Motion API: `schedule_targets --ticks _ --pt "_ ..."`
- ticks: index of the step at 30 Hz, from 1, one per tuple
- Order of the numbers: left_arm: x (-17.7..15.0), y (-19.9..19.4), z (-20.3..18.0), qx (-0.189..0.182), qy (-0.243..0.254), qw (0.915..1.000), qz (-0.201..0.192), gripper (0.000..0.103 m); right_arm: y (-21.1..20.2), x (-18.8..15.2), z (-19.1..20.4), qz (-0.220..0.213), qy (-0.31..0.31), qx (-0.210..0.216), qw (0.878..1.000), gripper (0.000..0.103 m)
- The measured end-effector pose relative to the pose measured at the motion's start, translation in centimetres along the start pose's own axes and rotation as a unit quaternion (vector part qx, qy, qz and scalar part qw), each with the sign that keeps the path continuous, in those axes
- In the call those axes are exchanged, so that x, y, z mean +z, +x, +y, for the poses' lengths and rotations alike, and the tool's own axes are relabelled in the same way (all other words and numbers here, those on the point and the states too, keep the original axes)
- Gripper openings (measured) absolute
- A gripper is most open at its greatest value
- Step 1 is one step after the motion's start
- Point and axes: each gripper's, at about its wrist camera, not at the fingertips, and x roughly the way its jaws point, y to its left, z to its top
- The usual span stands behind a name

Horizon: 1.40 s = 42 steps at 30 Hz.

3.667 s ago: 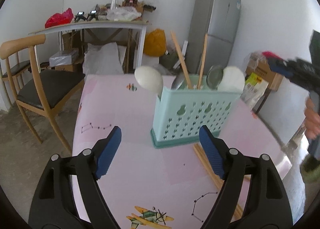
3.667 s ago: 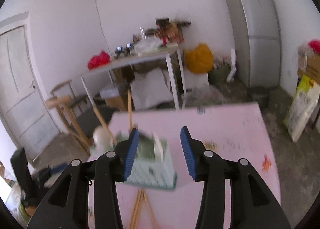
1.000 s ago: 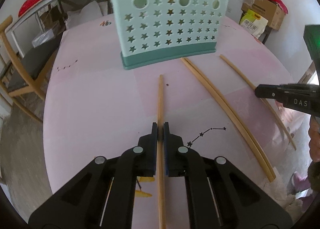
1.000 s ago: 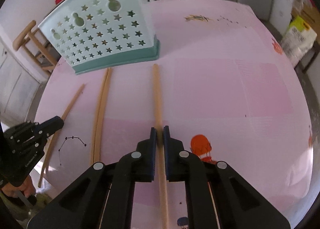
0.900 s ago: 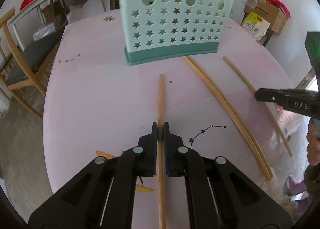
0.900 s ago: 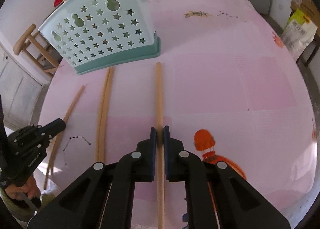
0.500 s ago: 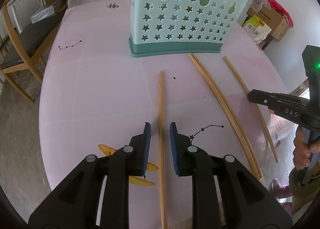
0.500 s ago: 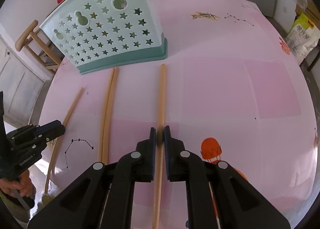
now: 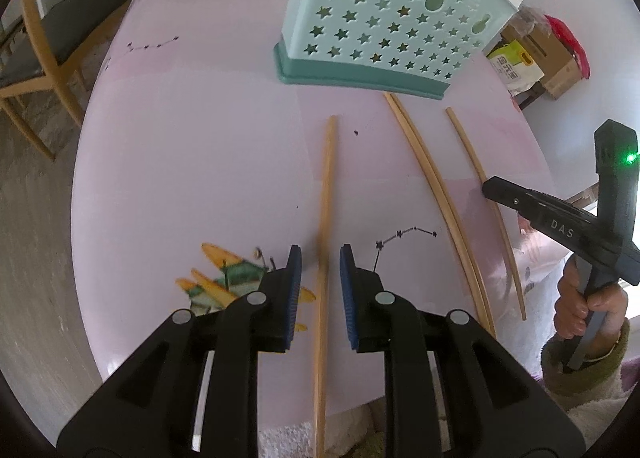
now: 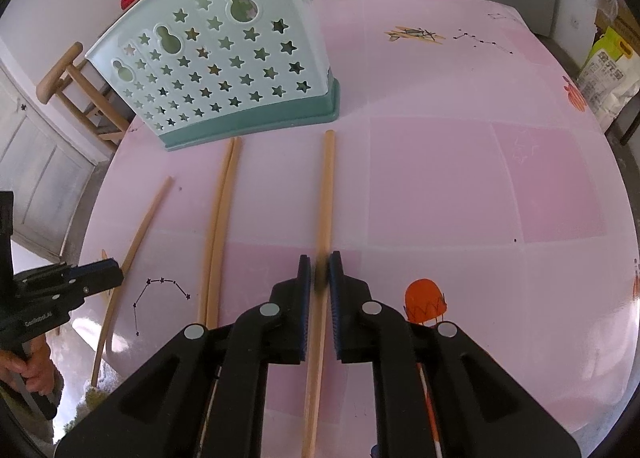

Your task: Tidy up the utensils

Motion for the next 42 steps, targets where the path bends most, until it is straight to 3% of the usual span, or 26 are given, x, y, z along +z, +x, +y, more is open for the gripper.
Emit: schedule_targets --ticks 10,15,18,23,29,36,42 --pt "-0.6 0.5 -0.3 -0.054 -0.045 0.9974 0.016 0.018 0.0 0.0 0.0 -0.003 0.006 0.003 1.000 0.010" --pt "-0.5 0.8 -0.7 -0.064 -0.050 0.9966 0.013 0.023 0.1 -0.1 0.0 -0.004 0.008 0.004 1.000 0.010" --pt "-0.1 1.0 -1.3 -0.050 -0.030 0.9983 0.006 0.023 0.1 -0.1 0.1 -0.004 0.006 0.004 1.000 0.010" --pt "1.2 1.8 -3.2 -0.002 0.042 0.9991 -0.009 0.023 0.1 -0.1 0.1 -0.005 0.003 0.004 1.000 0.010" --pt "2.8 3.2 -6.0 0.063 0.131 0.9892 -0.016 0.023 0.1 0.0 0.2 -0.007 0.004 0.005 1.000 0.010" --pt "3.7 3.7 -7.5 0.051 0.135 0.9895 -0.008 0.023 0.1 0.1 0.0 -0.008 0.007 0.012 1.000 0.010" --pt "3.4 2.4 -8.1 0.023 0.146 0.9886 -0.030 0.024 0.2 0.1 -0.1 -0.008 0.004 0.014 1.000 0.010"
